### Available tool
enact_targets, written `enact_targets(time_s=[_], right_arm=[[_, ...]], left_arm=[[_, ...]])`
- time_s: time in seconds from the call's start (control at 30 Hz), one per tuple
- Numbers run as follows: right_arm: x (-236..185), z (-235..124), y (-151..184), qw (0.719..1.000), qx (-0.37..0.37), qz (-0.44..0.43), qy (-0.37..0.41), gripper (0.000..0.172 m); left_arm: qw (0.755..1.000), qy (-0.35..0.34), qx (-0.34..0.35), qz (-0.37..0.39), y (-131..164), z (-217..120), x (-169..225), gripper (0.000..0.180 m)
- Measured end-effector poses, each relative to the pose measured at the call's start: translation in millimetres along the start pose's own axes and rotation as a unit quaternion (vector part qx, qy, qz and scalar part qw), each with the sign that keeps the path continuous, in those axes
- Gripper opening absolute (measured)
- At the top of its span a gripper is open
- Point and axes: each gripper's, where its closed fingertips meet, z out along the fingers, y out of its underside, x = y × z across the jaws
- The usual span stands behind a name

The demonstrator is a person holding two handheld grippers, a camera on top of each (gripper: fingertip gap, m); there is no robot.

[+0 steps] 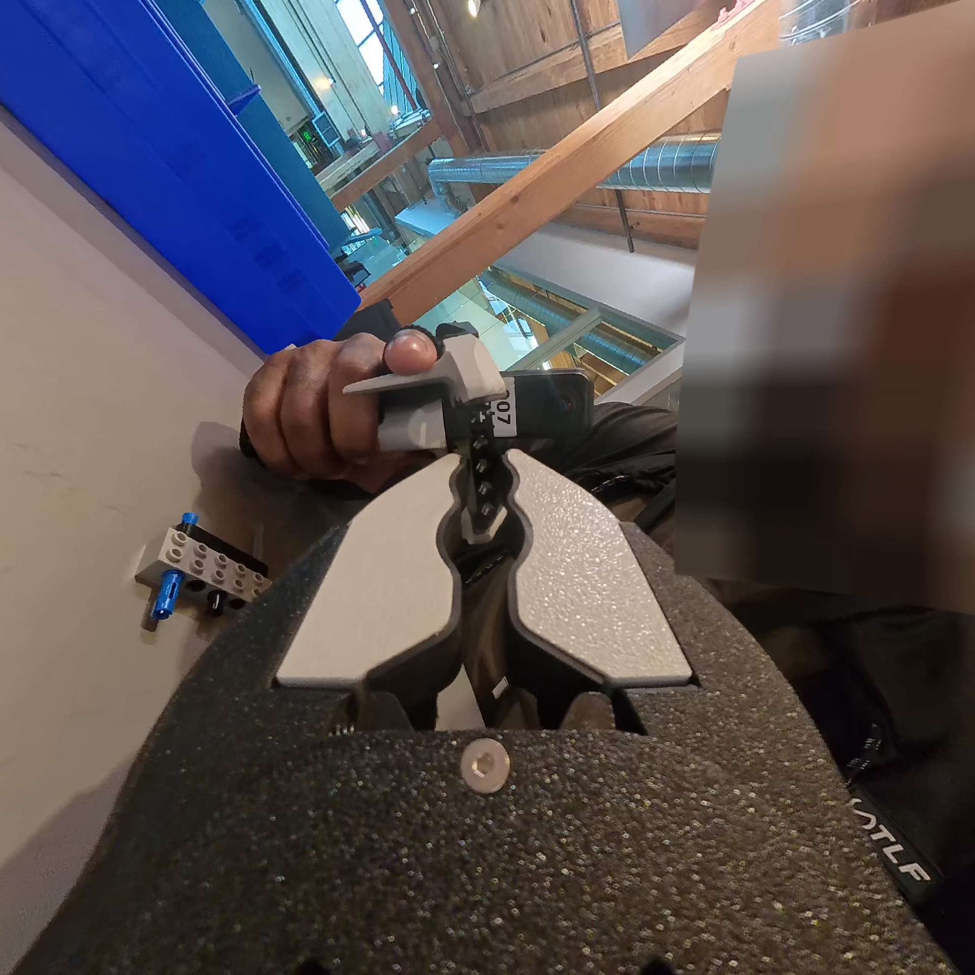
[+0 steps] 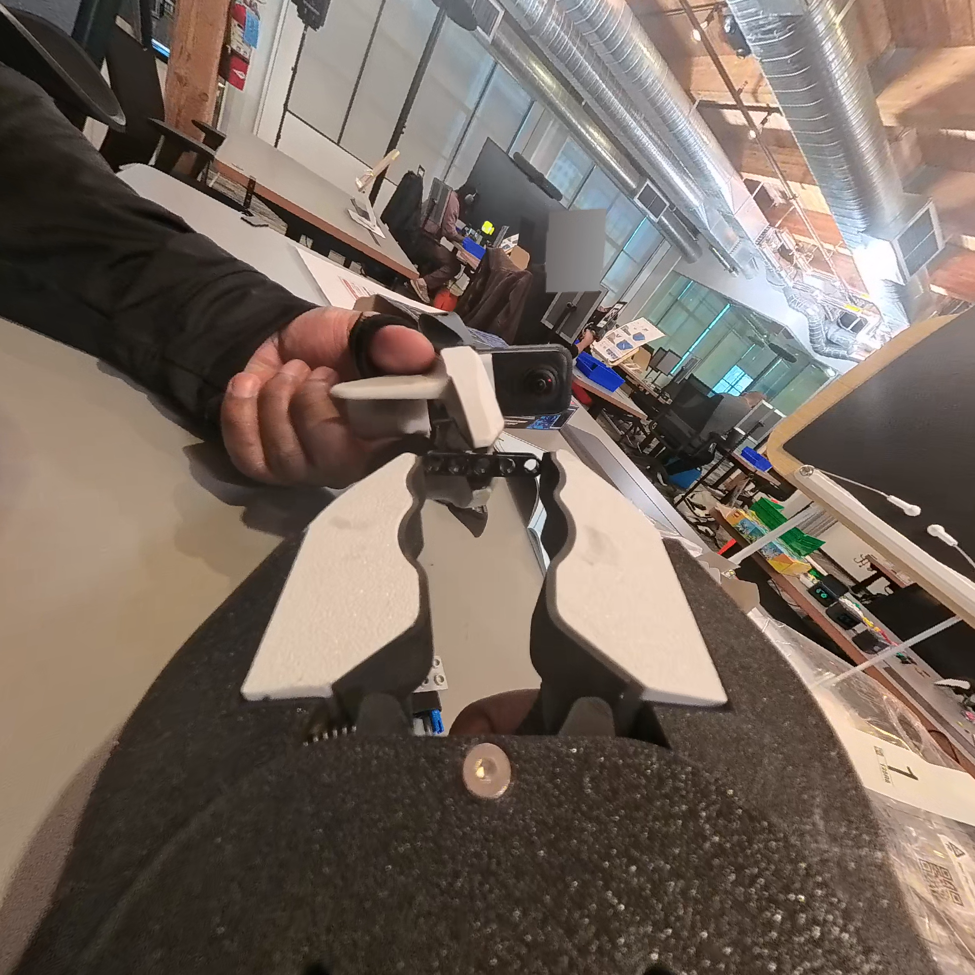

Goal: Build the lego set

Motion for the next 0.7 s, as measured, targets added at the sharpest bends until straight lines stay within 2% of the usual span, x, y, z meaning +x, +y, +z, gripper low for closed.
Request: enact_targets(time_s=[0.1, 0.2, 0.3, 0.4, 0.5, 0.7], right_arm=[[1.2, -0.1, 1.9, 1.0, -0.005, -0.001, 0.001, 0.042], [3.9, -1.4, 8.4, 1.0, -0.027, -0.01, -0.004, 0.042], [-0.9, -6.2, 21.8, 0.996, -0.068, 0.0, -0.058, 0.046], [-11.4, -14.9, 45.0, 0.979, -0.138, 0.054, -0.14, 0.053], [-25.9, -26.9, 68.0, 0.946, -0.212, 0.124, -0.21, 0.059], [-33.4, -29.4, 87.0, 0.912, -0.293, 0.183, -0.219, 0.062]], left_arm=[[1.0, -0.007, 0.002, 0.005, -0.4, 0.0, -1.1, 0.008], [0.998, -0.044, 0.007, 0.033, -3.5, -1.7, -7.1, 0.008], [0.995, -0.088, 0.015, 0.048, -8.8, -8.6, -15.1, 0.007], [0.99, -0.128, 0.031, 0.045, -15.5, -17.7, -24.0, 0.007], [0.985, -0.162, 0.032, 0.047, -17.3, -23.9, -31.5, 0.007], [0.977, -0.205, 0.005, 0.051, -10.6, -25.7, -41.6, 0.007]])
